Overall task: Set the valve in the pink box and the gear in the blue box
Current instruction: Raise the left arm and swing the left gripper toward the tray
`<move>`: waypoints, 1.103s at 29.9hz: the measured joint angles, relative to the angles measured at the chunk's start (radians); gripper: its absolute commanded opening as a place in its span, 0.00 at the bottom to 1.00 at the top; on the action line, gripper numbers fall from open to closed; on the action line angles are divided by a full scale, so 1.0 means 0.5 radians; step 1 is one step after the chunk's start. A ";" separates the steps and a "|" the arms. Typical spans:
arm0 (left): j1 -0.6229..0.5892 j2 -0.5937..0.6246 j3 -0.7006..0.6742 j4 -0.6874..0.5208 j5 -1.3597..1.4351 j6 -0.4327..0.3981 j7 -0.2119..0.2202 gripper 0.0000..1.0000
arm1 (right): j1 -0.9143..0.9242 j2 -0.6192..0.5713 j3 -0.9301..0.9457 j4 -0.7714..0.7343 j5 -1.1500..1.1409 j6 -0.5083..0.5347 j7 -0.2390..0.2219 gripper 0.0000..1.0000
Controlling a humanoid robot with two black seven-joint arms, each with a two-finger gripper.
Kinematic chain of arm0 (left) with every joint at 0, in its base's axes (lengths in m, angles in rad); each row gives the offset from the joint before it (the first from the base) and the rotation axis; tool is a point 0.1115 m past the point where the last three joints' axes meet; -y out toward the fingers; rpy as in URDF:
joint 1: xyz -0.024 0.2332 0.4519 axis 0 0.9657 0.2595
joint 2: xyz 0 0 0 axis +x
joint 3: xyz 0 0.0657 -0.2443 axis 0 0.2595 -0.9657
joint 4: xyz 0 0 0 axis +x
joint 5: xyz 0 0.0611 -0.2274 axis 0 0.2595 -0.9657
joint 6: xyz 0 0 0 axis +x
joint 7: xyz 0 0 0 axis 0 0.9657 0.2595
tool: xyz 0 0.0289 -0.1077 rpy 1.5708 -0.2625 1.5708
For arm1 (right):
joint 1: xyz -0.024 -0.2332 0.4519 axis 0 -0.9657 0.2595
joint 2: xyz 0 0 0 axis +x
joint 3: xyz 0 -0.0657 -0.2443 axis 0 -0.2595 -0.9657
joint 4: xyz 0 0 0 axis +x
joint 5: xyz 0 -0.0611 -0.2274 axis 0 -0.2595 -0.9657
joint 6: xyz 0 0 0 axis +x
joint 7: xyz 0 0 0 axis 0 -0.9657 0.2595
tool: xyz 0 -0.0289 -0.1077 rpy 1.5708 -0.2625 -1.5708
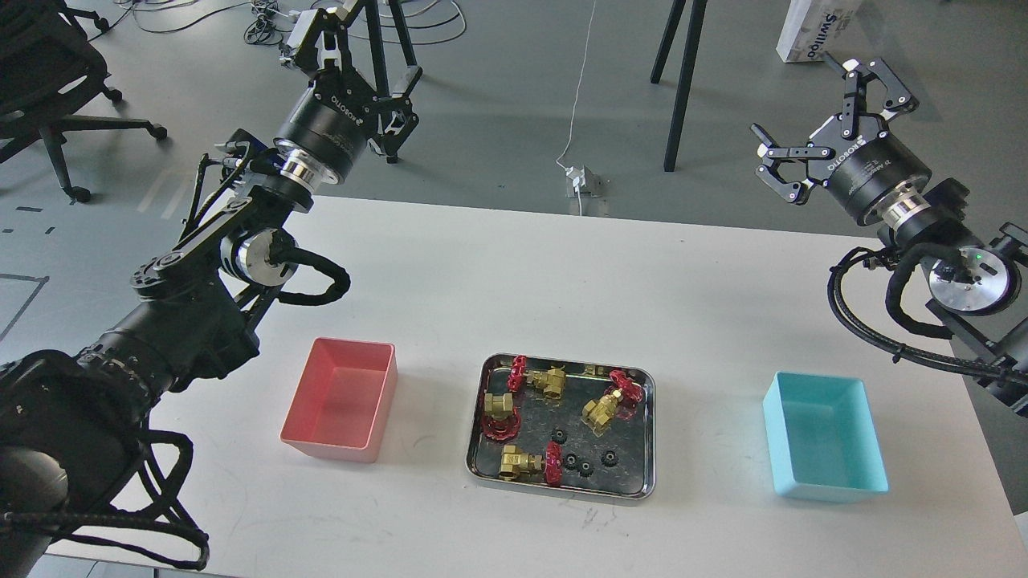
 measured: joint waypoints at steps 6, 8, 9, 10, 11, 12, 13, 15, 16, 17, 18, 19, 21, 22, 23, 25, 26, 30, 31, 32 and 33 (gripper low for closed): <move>-0.006 0.025 -0.004 0.000 -0.004 0.000 0.000 1.00 | -0.006 -0.001 0.070 -0.079 -0.002 0.000 0.006 1.00; -0.006 0.032 -0.020 0.002 -0.024 0.000 0.000 1.00 | -0.004 -0.001 0.089 -0.081 -0.002 0.000 0.006 1.00; -0.001 0.034 -0.024 0.005 -0.042 0.000 0.000 1.00 | 0.004 -0.001 0.112 -0.082 -0.001 0.000 0.006 1.00; 0.012 0.031 -0.027 0.007 -0.057 0.000 -0.001 1.00 | 0.015 -0.001 0.147 -0.082 0.000 0.000 0.006 1.00; 0.034 0.022 -0.031 0.005 -0.070 0.000 -0.001 1.00 | 0.028 -0.001 0.192 -0.082 0.001 0.000 0.006 1.00; 0.056 0.015 -0.036 -0.011 -0.077 0.000 -0.001 1.00 | 0.042 -0.001 0.231 -0.082 0.003 0.000 0.006 1.00; 0.080 0.011 -0.045 -0.044 -0.081 0.000 -0.001 1.00 | 0.062 -0.001 0.272 -0.078 0.004 -0.021 0.006 1.00; 0.117 0.016 -0.082 -0.131 -0.083 0.000 -0.001 1.00 | 0.091 -0.003 0.321 -0.072 0.005 -0.129 0.001 1.00; 0.130 0.027 -0.110 -0.184 -0.083 0.000 -0.001 1.00 | 0.102 -0.004 0.335 -0.070 0.006 -0.191 -0.001 1.00; 0.137 0.045 -0.138 -0.239 -0.083 0.000 -0.001 1.00 | 0.111 -0.005 0.343 -0.069 0.006 -0.239 -0.002 1.00; 0.141 0.064 -0.155 -0.284 -0.080 0.000 -0.001 1.00 | 0.117 -0.006 0.349 -0.067 0.007 -0.266 -0.002 1.00; 0.143 0.089 -0.166 -0.336 -0.079 0.000 -0.001 1.00 | 0.119 -0.007 0.352 -0.064 0.008 -0.284 -0.002 1.00; 0.145 0.136 -0.179 -0.437 -0.077 0.000 -0.001 1.00 | 0.120 -0.007 0.356 -0.062 0.009 -0.300 -0.003 1.00; 0.146 0.153 -0.186 -0.495 -0.078 0.000 -0.001 1.00 | 0.121 -0.006 0.360 -0.061 0.009 -0.302 -0.003 1.00; 0.146 0.166 -0.194 -0.553 -0.082 0.000 -0.001 1.00 | 0.122 -0.005 0.369 -0.061 0.009 -0.304 -0.003 1.00; 0.147 0.180 -0.206 -0.670 -0.087 0.000 -0.001 1.00 | 0.123 0.000 0.402 -0.061 0.009 -0.305 -0.003 1.00; 0.148 0.183 -0.206 -0.738 -0.087 0.000 -0.001 1.00 | 0.123 0.003 0.422 -0.061 0.009 -0.305 -0.003 1.00; 0.145 0.255 -0.123 -1.012 -0.051 0.000 -0.001 1.00 | 0.123 0.005 0.460 -0.064 0.009 -0.306 -0.006 1.00; 0.136 0.305 -0.069 -1.065 -0.031 0.000 -0.001 1.00 | 0.121 0.004 0.461 -0.066 0.009 -0.306 -0.006 1.00; 0.108 0.373 0.016 -1.114 0.001 0.000 -0.001 1.00 | 0.118 0.001 0.461 -0.070 0.009 -0.306 -0.006 1.00; 0.052 0.442 0.122 -1.149 0.038 0.000 -0.001 1.00 | 0.115 -0.003 0.462 -0.074 0.009 -0.306 -0.006 1.00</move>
